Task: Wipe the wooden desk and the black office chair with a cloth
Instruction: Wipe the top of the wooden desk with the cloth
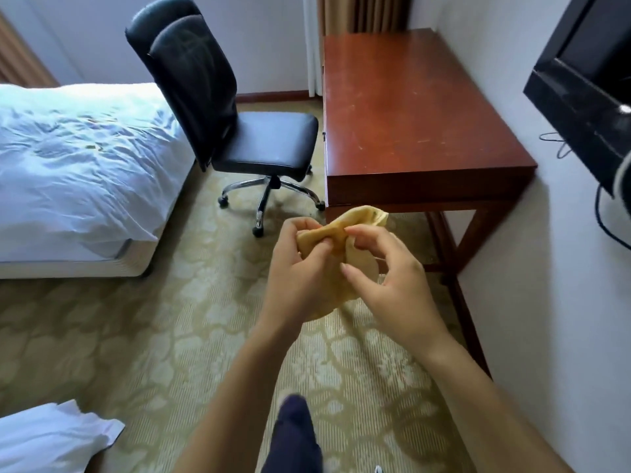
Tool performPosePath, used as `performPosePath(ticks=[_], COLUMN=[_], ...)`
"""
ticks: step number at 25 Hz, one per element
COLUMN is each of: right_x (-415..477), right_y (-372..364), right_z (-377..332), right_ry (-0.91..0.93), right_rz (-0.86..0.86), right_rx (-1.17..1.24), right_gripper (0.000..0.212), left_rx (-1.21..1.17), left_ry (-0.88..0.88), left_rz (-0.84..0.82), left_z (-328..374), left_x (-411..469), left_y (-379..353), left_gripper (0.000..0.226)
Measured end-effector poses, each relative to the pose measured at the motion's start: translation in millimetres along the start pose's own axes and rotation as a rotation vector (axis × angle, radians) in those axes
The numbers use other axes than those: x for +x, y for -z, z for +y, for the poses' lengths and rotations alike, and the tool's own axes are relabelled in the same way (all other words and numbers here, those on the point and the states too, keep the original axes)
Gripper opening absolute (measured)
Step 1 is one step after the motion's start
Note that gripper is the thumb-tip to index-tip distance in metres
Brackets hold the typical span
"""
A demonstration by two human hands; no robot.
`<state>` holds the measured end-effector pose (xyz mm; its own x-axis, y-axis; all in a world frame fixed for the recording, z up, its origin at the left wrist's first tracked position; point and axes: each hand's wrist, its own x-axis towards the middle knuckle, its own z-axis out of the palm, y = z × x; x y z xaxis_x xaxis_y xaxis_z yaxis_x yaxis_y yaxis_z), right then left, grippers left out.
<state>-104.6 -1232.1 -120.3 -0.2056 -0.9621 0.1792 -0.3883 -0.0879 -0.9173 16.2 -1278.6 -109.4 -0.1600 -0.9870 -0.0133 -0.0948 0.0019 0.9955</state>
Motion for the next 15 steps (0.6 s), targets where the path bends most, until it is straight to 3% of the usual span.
performPosePath(ticks=[10, 15], right_x=[207, 272], right_y=[-56, -54], right_z=[60, 95], right_ry=[-0.206, -0.331], right_rz=[0.345, 0.45], right_rx=[-0.009, -0.016], right_gripper=[0.043, 0.044], left_rx=[0.019, 0.041], left_ry=[0.122, 0.162], left_rz=[-0.292, -0.395], left_z=[-32, -45], left_x=[255, 340], left_y=[-14, -35], left_gripper=[0.013, 0.013])
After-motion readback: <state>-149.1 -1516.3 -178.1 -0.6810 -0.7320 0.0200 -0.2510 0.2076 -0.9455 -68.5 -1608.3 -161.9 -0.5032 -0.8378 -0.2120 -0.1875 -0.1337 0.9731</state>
